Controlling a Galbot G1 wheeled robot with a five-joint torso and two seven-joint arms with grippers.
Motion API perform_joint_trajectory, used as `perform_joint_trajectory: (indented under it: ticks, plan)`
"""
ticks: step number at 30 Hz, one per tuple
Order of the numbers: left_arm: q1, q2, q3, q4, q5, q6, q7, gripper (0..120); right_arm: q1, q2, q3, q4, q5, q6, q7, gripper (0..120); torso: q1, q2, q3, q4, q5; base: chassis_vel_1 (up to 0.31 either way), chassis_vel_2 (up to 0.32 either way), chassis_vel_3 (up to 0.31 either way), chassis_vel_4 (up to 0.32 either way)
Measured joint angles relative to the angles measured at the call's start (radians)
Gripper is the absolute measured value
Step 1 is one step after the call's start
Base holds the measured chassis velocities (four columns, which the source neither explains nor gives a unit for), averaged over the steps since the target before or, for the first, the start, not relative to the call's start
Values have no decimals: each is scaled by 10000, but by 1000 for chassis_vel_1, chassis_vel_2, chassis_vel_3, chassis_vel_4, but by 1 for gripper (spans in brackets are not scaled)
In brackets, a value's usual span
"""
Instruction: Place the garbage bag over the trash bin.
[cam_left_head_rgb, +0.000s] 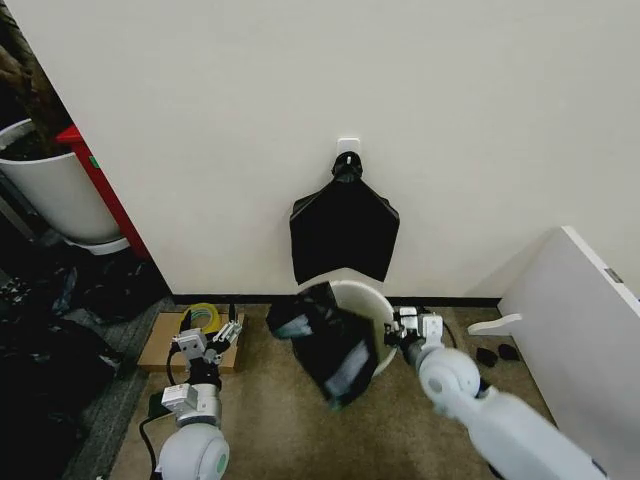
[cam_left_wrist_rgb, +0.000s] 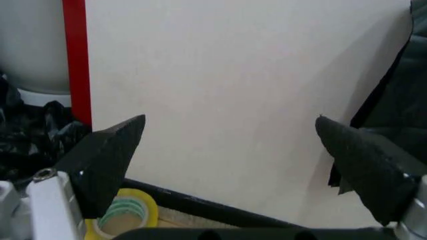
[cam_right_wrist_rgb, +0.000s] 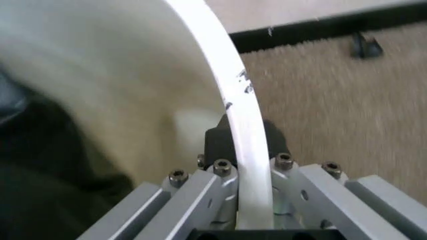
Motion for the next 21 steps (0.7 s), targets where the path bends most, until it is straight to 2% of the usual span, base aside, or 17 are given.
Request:
perform_joint_trajectory:
  ticks: [1,4,6,10,18,21]
  plan:
    - [0,0,0,0,0,0,0,100,0,0,0,0,0,0,0,0,0,0,0,0,0,0,0,0,0]
    - [-32,-10,82,-87,0,59,-29,100,-461,244,-122,605,215,839,1562,0,0,1,-1,-4,-1,0,0,0,0]
    - [-32,-12,93,-102,0,64,-33,100,-508,309,-125,615,274,995,1740,0,0,0,-1,-3,-1,0,0,0,0]
    - [17,-14,124,-226,1,68,-102,100,-790,906,137,516,211,2071,2488,0,0,0,-1,0,2,0,0,0,0]
    - [58,-10,149,-351,1,81,-181,100,-1439,2114,269,508,-741,2517,4177,0,0,0,-1,-2,3,0,0,0,0]
    - [58,-20,176,-363,2,100,-191,100,-1540,2280,249,440,-827,2511,4416,0,0,1,-1,-2,1,0,0,0,0]
